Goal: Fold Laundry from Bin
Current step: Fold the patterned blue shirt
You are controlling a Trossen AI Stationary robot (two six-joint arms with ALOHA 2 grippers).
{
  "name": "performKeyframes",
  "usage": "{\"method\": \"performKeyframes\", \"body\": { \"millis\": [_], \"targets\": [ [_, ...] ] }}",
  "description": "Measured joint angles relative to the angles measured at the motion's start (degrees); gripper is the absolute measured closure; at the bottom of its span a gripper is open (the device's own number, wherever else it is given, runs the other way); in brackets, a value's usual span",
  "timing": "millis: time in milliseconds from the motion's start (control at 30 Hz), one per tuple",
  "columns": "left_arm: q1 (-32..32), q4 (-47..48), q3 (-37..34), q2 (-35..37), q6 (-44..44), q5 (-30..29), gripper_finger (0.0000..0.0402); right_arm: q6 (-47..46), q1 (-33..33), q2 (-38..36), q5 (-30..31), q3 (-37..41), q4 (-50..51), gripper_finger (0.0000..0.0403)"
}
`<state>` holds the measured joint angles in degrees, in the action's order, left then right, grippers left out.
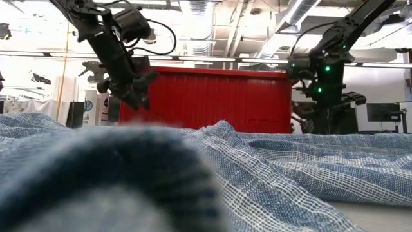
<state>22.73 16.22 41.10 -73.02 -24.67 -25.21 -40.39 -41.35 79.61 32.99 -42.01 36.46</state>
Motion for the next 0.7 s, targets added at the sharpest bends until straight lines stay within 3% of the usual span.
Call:
{"method": "performKeyframes", "body": {
  "millis": [467, 700],
  "targets": [
    [2.68, -4.43, -0.02, -8.74, 1.69, 1.48, 0.0207, -1.39, -3.79, 12.89, 0.01, -0.25, -0.39, 0.0153],
    [4.67, -5.89, -0.02, -12.25, 2.44, 5.28, 0.0243, -0.29, -2.80, 14.15, -0.37, -0.27, -0.39, 0.0192]
  ]
}}
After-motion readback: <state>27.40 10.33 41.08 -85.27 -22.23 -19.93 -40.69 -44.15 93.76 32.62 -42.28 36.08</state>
